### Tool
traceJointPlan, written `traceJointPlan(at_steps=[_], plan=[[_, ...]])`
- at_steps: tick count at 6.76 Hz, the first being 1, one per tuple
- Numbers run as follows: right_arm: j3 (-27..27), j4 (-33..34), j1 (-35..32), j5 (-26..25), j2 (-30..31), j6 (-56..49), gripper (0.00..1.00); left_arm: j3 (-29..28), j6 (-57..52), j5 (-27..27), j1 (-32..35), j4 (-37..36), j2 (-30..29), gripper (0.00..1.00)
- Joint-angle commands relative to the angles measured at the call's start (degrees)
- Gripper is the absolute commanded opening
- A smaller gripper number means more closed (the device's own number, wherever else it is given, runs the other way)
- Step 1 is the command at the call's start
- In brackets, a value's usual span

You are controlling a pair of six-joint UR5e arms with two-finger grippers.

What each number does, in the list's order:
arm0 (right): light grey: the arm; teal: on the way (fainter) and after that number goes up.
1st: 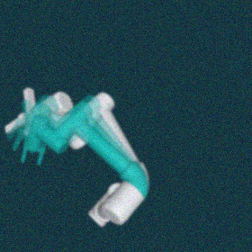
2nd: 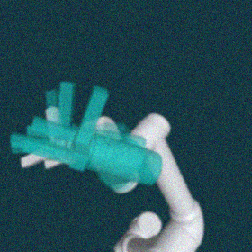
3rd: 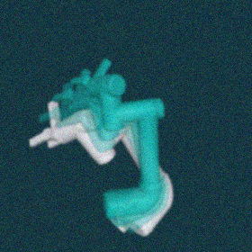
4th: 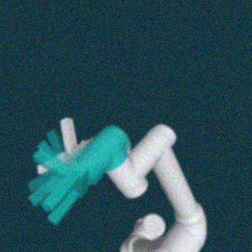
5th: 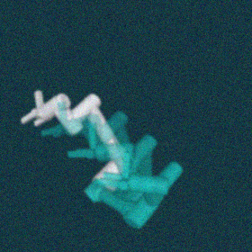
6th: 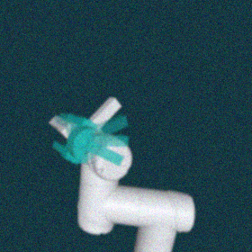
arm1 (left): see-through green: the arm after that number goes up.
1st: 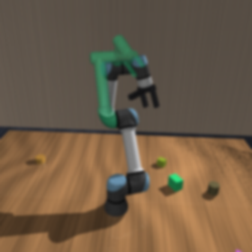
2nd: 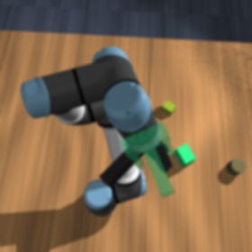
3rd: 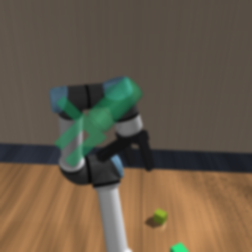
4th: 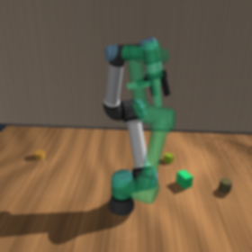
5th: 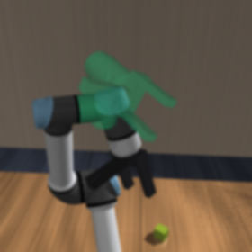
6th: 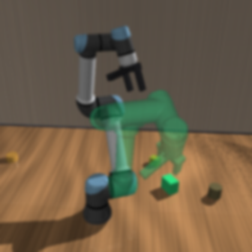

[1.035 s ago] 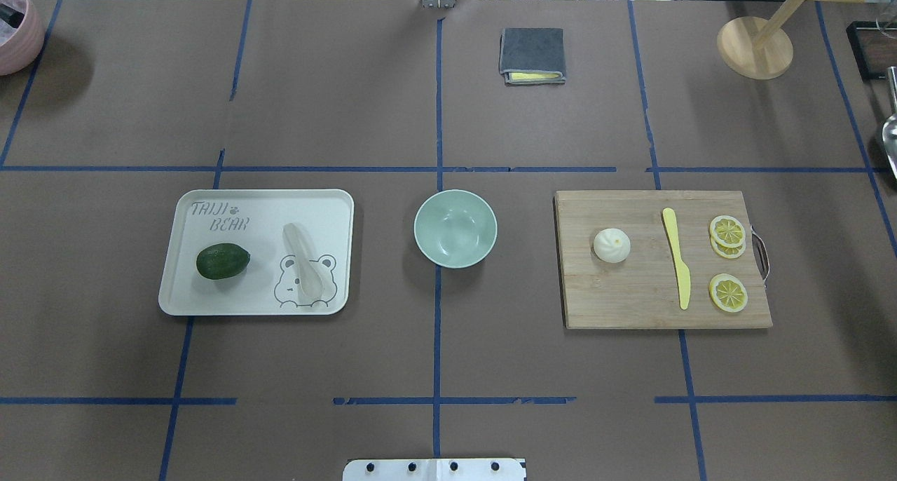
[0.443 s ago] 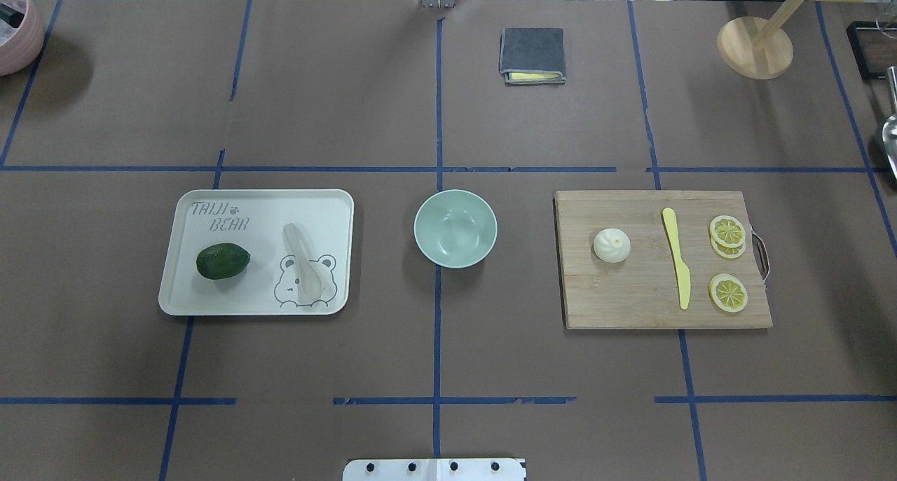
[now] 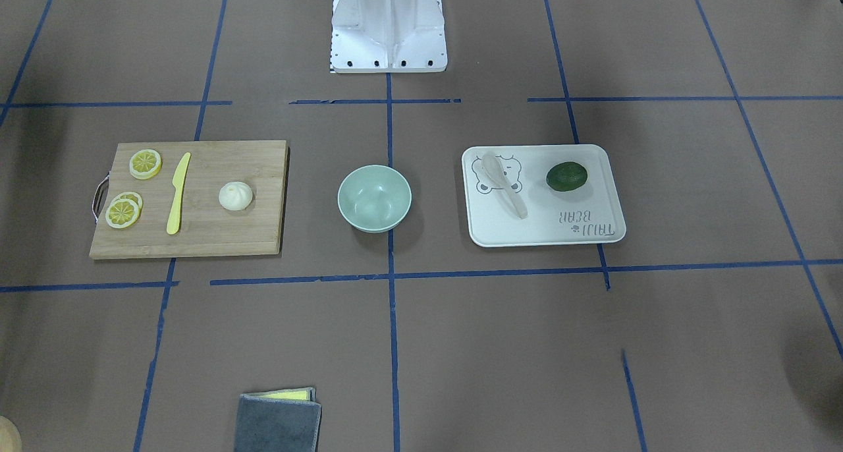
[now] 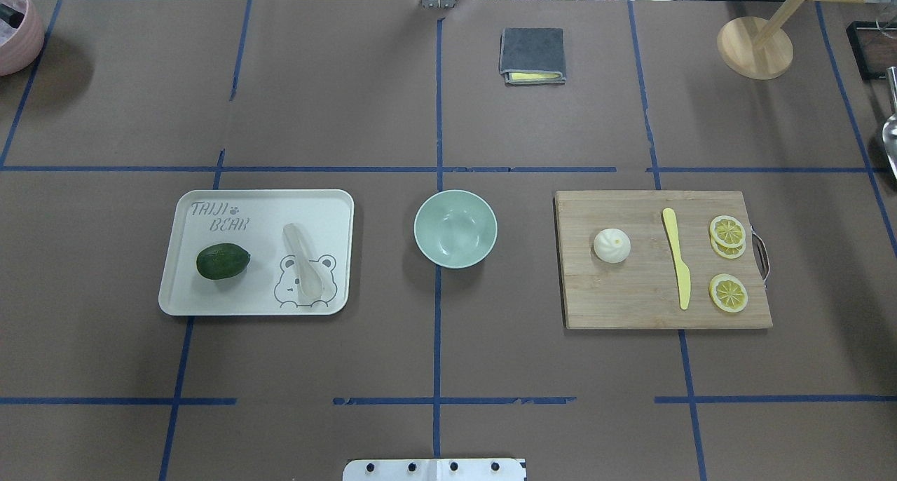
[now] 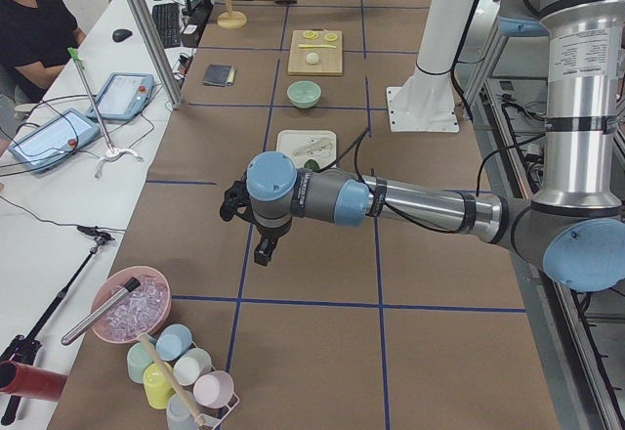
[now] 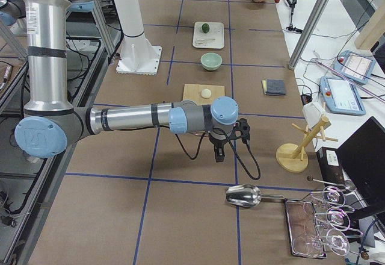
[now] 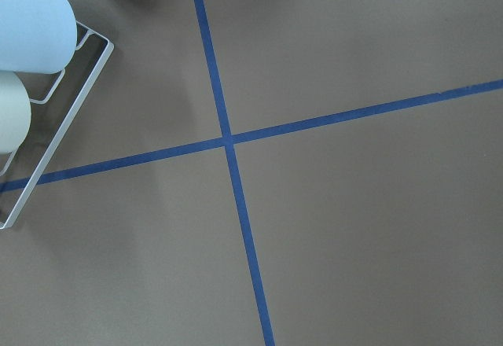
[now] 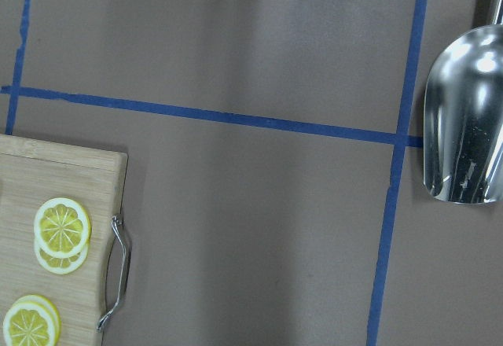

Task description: Put spoon and bun in bowl

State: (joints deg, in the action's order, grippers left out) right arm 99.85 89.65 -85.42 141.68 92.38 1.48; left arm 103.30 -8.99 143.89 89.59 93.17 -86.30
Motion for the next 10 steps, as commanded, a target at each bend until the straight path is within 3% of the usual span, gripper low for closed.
traceJointPlan(at_steps=[1, 4, 5, 7, 9, 10], plan=[[0.44, -0.17, 0.17, 0.87, 0.0, -0.07, 1.0, 0.84, 4.82, 0.6, -4.29, 4.36, -0.45, 1.0], [0.35, -3.51, 1.22, 5.44, 0.0, 0.27, 1.0, 0.85, 53.9, -0.19, -22.37, 31.88, -2.02, 1.0], [0.26, -3.51, 1.31, 5.45, 0.0, 0.19, 1.0, 1.46, 68.61, -2.02, -29.48, 33.99, -6.64, 1.0], [0.26, -3.51, 1.58, 5.54, 0.0, 0.28, 1.0, 1.82, 88.1, -16.55, -43.38, 32.79, -14.21, 1.0], [0.09, -3.43, 1.58, 5.71, 0.0, 0.28, 1.0, 1.12, 91.87, -27.21, -51.76, 14.35, -25.0, 1.0], [0.0, -3.43, 1.58, 5.89, 0.0, 0.28, 1.0, -0.37, 91.87, -30.39, -54.23, 9.27, -27.41, 1.0]])
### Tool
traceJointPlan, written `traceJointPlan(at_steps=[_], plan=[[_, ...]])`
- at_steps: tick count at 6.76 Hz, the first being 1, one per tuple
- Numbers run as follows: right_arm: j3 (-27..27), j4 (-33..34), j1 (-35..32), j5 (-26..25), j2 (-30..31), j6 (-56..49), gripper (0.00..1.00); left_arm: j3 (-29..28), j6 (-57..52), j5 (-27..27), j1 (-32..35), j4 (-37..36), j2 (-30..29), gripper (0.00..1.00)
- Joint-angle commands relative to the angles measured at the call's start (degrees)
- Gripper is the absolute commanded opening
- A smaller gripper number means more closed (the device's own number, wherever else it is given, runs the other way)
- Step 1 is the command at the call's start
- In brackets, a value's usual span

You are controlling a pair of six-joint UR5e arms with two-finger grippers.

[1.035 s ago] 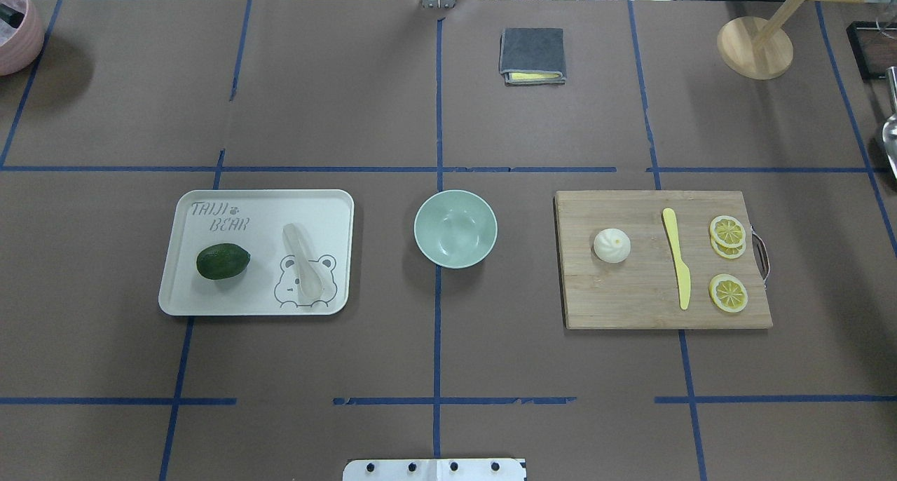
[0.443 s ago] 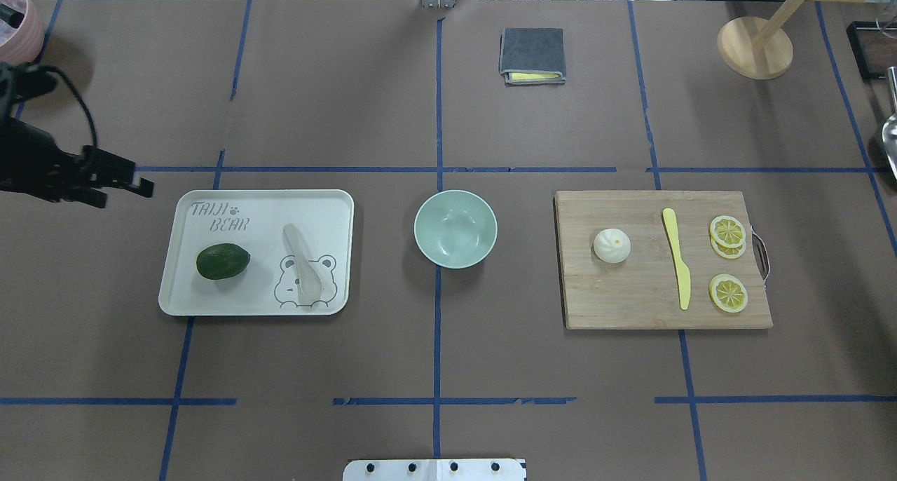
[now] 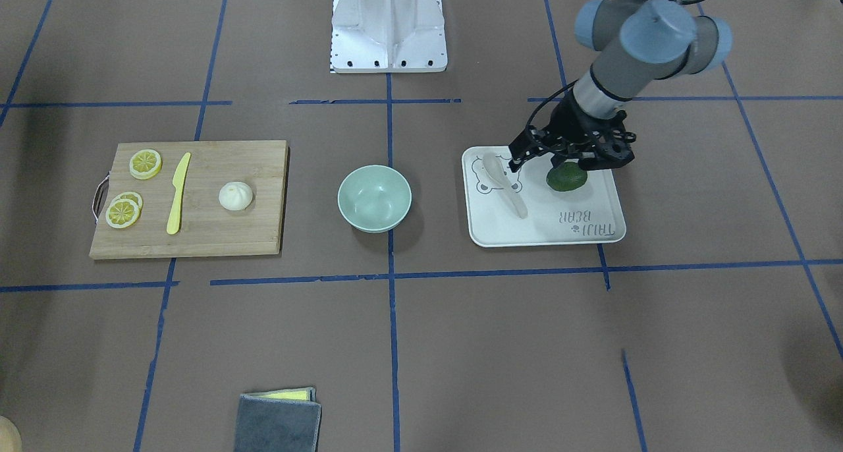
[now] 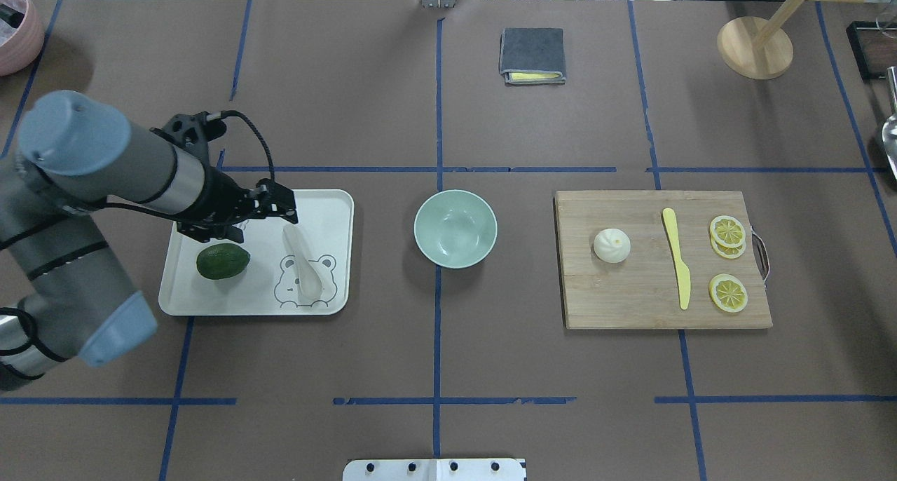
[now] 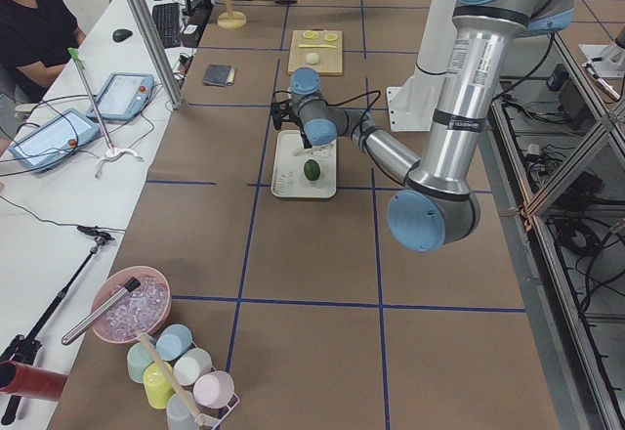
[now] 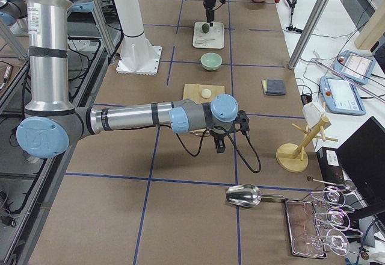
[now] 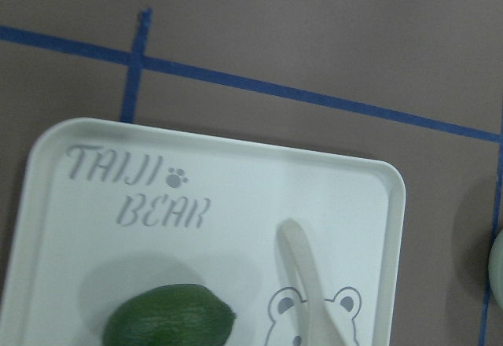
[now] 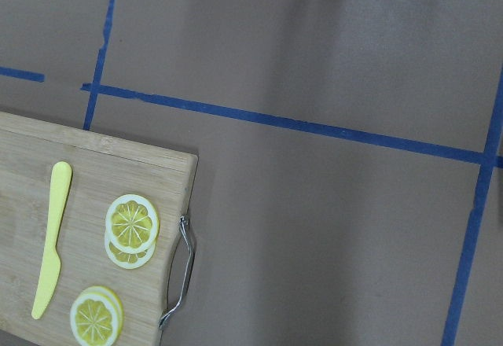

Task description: Put spoon and bun in bowl

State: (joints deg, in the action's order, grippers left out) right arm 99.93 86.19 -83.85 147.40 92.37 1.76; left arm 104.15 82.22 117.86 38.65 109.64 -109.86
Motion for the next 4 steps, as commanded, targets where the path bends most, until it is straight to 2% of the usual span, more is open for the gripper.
traceJointPlan(at_steps=[1, 2, 4], plan=[[-0.09, 0.03, 0.0, 0.17, 0.0, 0.0, 1.0, -3.32, 1.1, -5.61, -3.5, -7.34, -4.48, 1.0], [-0.09, 0.03, 0.09, 0.26, 0.0, 0.0, 1.0, -5.78, 1.1, -7.62, -4.11, -7.43, -5.27, 1.0], [-0.09, 0.03, 0.09, 0.26, 0.0, 0.0, 1.0, -7.2, 1.02, -9.4, -4.73, -7.43, -5.37, 0.92]])
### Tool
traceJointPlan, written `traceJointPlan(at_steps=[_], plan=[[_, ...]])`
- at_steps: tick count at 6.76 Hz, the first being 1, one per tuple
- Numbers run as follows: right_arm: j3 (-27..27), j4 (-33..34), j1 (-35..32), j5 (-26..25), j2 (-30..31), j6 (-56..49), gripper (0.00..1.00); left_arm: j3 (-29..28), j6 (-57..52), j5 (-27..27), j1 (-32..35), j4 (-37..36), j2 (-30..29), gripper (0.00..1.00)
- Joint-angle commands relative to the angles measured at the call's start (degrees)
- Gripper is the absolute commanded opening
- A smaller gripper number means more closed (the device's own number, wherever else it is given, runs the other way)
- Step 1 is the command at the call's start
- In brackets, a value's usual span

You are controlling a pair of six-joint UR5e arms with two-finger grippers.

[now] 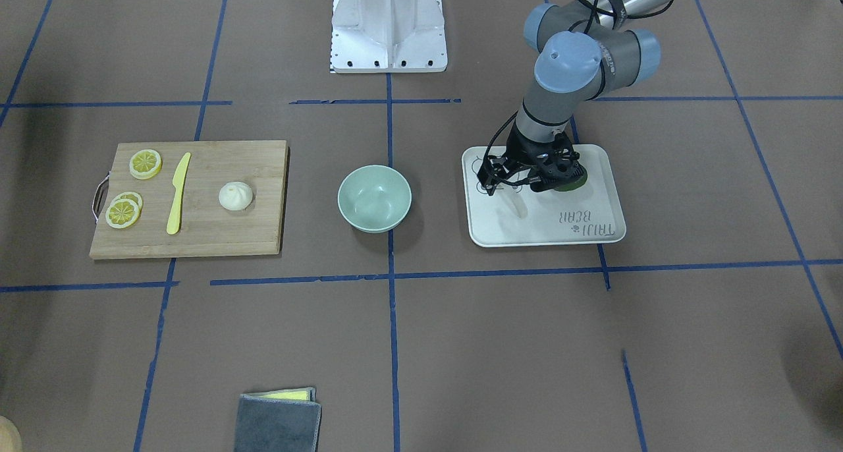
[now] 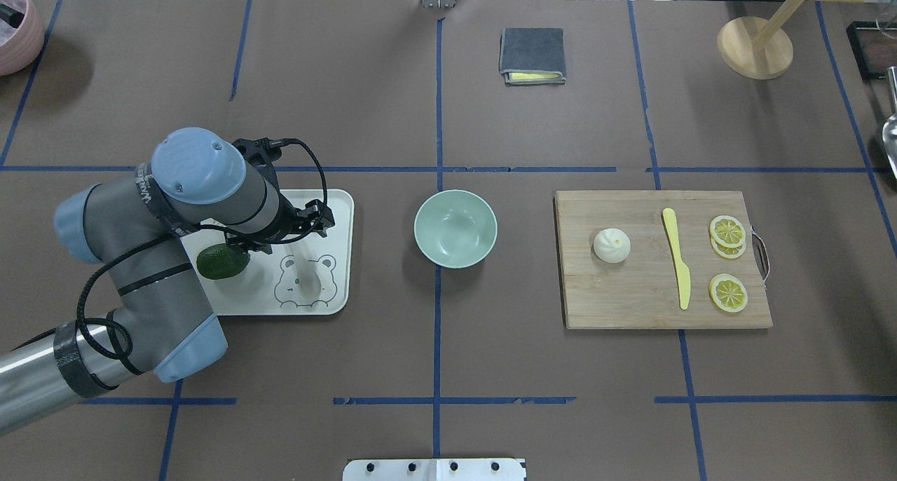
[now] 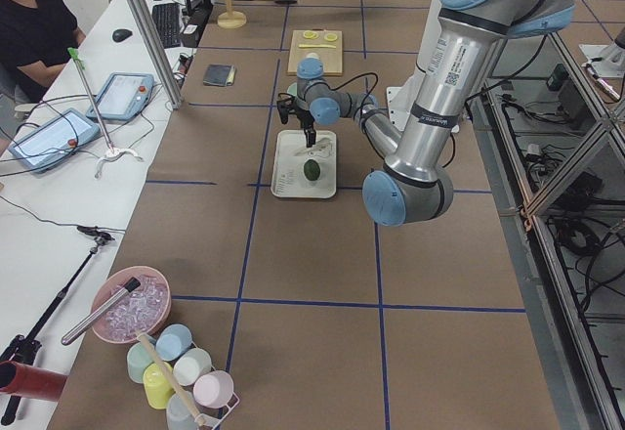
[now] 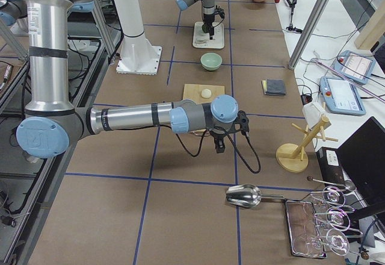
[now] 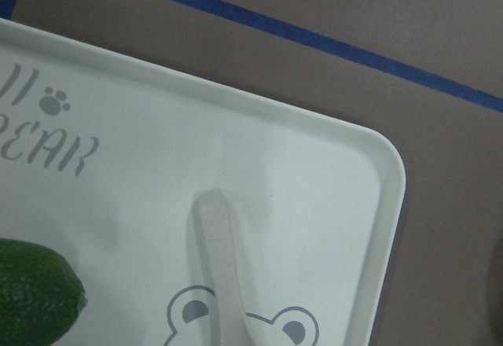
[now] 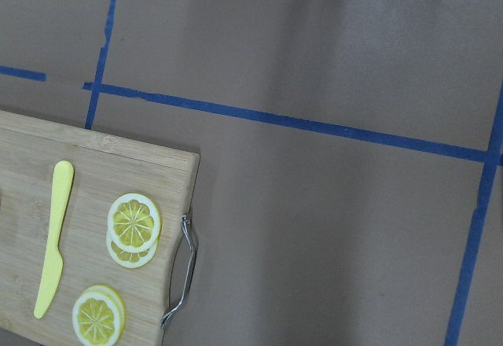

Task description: Put spoon and bun in bowl

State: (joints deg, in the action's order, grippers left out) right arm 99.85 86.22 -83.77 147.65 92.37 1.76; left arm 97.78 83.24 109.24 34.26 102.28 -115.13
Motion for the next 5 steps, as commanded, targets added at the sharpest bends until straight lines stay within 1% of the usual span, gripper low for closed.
traceJointPlan(at_steps=[1, 3, 5], plan=[[-0.09, 0.0, -0.07, 0.01, 0.0, 0.0, 1.0, -1.53, -0.01, -0.78, -0.86, -0.07, -0.18, 0.89], [-0.09, 0.0, 0.01, 0.01, 0.0, 0.0, 1.0, -1.8, -0.1, -0.78, -1.56, -0.07, 0.17, 0.85], [-0.09, 0.0, 0.01, 0.01, 0.0, 0.0, 1.0, -2.06, -0.1, -0.78, -1.92, -0.15, 0.25, 0.78]])
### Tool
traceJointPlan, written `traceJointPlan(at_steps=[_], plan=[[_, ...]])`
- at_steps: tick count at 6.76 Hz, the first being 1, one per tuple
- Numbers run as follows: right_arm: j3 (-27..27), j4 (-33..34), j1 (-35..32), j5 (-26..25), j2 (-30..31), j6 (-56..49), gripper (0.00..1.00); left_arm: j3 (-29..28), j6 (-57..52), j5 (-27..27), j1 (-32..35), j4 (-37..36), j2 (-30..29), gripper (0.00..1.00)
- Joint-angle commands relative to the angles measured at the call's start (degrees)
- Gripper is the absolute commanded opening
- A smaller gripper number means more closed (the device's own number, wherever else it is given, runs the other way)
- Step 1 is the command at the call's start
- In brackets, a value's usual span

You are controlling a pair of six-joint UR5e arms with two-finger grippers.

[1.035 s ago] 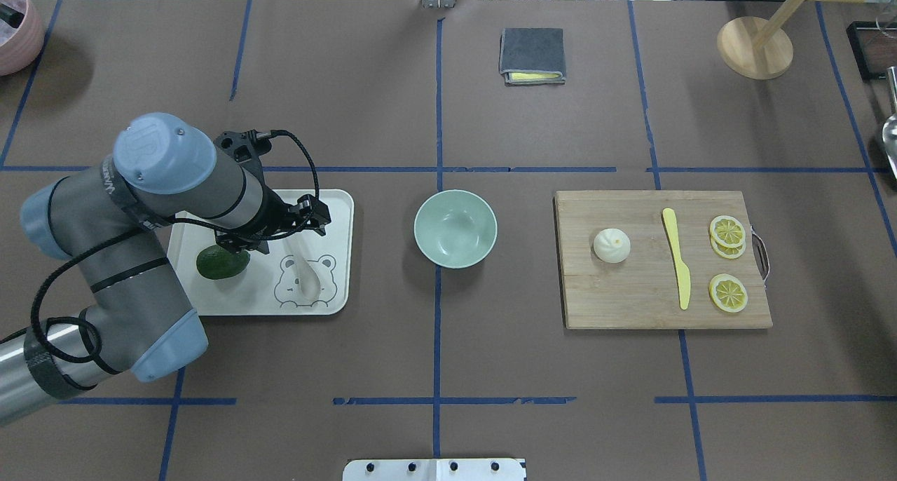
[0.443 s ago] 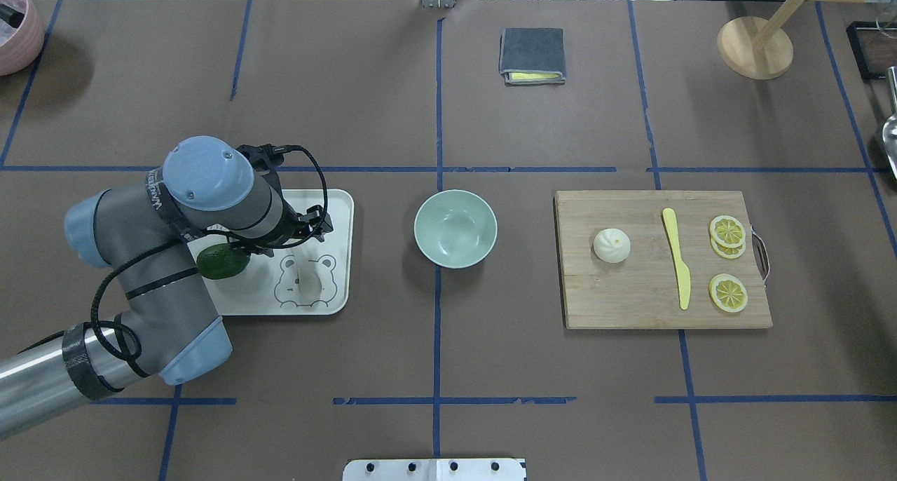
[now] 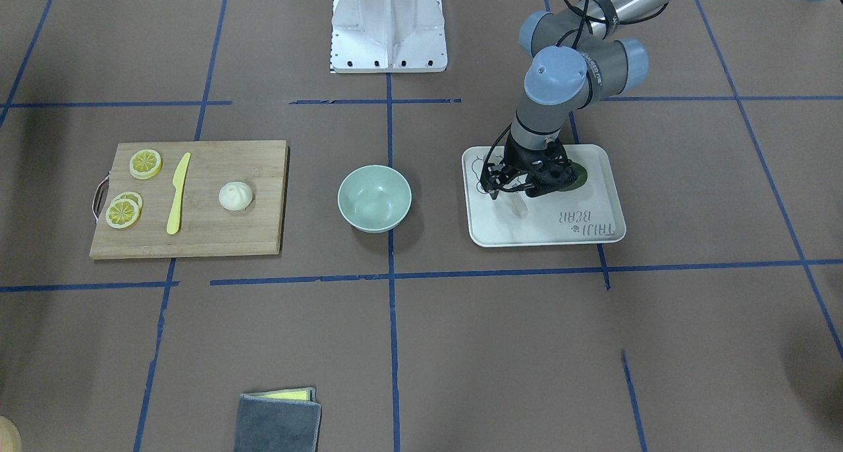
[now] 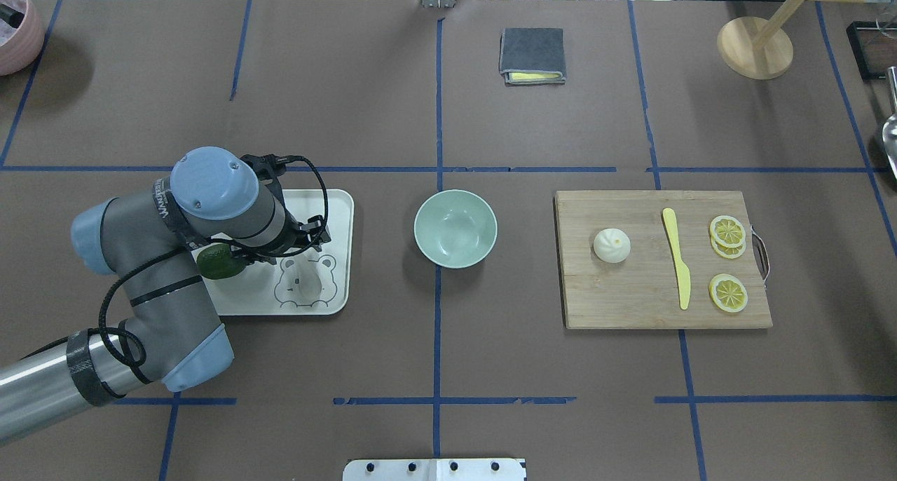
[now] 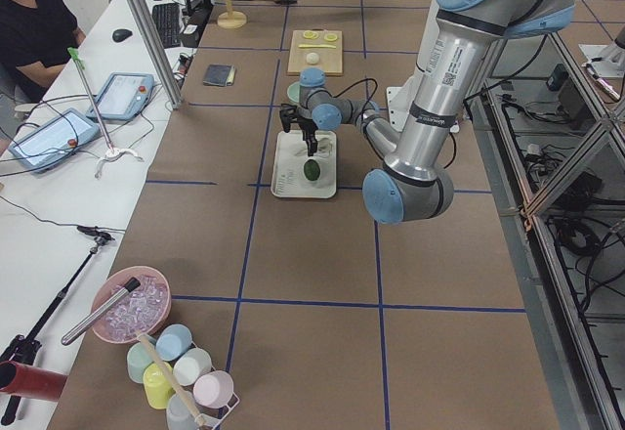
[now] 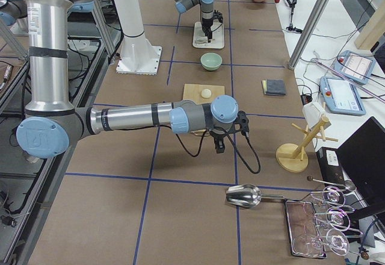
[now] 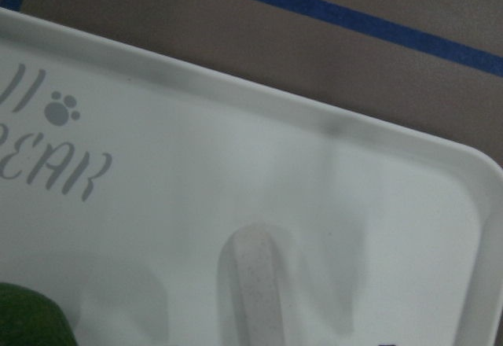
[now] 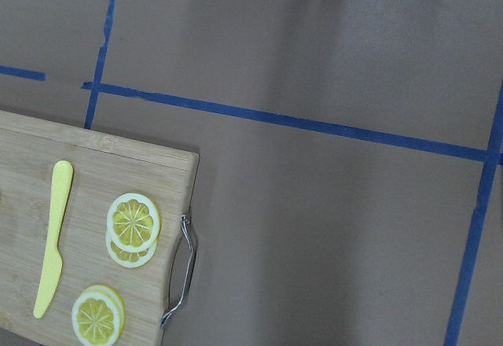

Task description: Put spoon and bun in bowl

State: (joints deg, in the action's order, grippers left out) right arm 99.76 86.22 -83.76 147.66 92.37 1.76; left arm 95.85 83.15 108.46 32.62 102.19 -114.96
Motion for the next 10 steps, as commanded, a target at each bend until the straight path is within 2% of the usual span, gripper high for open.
traceJointPlan(at_steps=[1, 2, 3, 6, 8, 10], plan=[[0.0, 0.0, 0.0, 0.0, 0.0, 0.0, 1.0, -0.14, -0.01, 0.0, -0.28, -0.06, 0.09, 0.68], [0.0, 0.0, 0.0, 0.0, 0.0, 0.0, 1.0, -0.14, -0.1, 0.0, -0.28, -0.06, 0.09, 0.31], [0.0, 0.0, 0.0, 0.0, 0.0, 0.0, 1.0, -0.05, -0.18, 0.0, -0.28, -0.06, 0.0, 0.0], [0.0, 0.0, 0.0, 0.0, 0.0, 0.0, 1.0, 1.09, -0.36, 0.0, -0.27, 0.11, -0.43, 0.0], [0.0, 0.0, 0.0, 0.0, 0.0, 0.0, 1.0, 3.8, -0.36, -0.09, -0.19, 0.02, -2.62, 0.0], [0.0, -0.09, 0.0, 2.0, 0.0, 0.0, 1.0, -0.47, -0.36, -3.05, -0.54, 0.02, -13.38, 0.0]])
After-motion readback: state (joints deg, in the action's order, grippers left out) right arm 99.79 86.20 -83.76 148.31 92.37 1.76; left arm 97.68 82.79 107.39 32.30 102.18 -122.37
